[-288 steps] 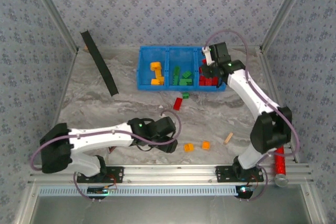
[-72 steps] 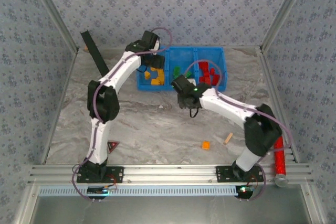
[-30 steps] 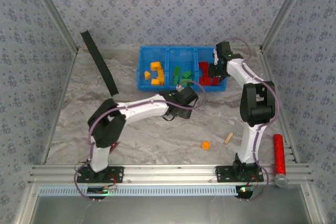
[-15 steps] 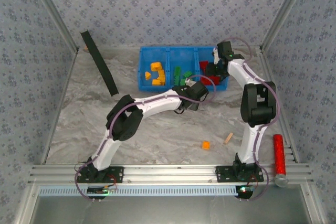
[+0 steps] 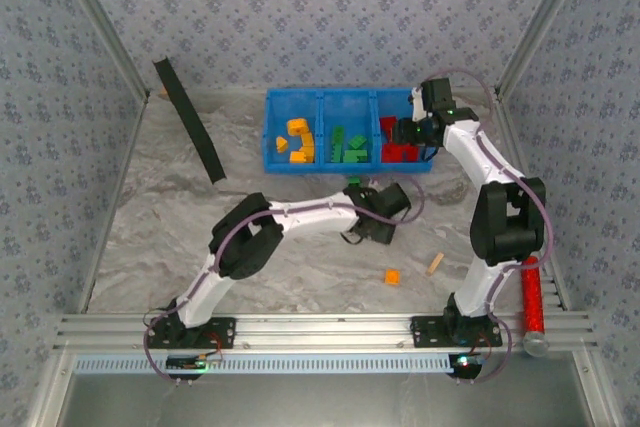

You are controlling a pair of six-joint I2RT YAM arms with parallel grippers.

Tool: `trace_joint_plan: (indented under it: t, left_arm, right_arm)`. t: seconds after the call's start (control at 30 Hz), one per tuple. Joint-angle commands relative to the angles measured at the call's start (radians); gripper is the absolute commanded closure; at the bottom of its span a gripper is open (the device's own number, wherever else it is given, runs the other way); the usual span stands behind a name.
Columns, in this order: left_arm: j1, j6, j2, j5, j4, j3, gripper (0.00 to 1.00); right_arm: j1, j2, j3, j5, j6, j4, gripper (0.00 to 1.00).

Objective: Sort the legos into containers by color
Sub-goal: Pick up the lego from the middle-left of the table.

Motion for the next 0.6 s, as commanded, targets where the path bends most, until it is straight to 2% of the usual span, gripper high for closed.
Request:
trace_joint_plan:
  t: [0.0,0.3,0.57]
  left_arm:
    - [-0.036,-0.102,-0.089,0.113,-0.003,-0.052,0.26]
    - [-0.099,-0.171,-0.105,0.188,0.036,-0.058,0.26]
    - [-0.159,-0.214,-0.066,0.184,0.042,-0.062,0.26]
  right_arm:
    - [0.01,-0.031,-0.002,-0.002,0.016,-0.032,0.43]
    - [0.034,-0.054,-0.011,0.027,0.019,-0.058,0.42]
    - [0.046,-0.064,-0.011,0.037,0.027,-0.059,0.42]
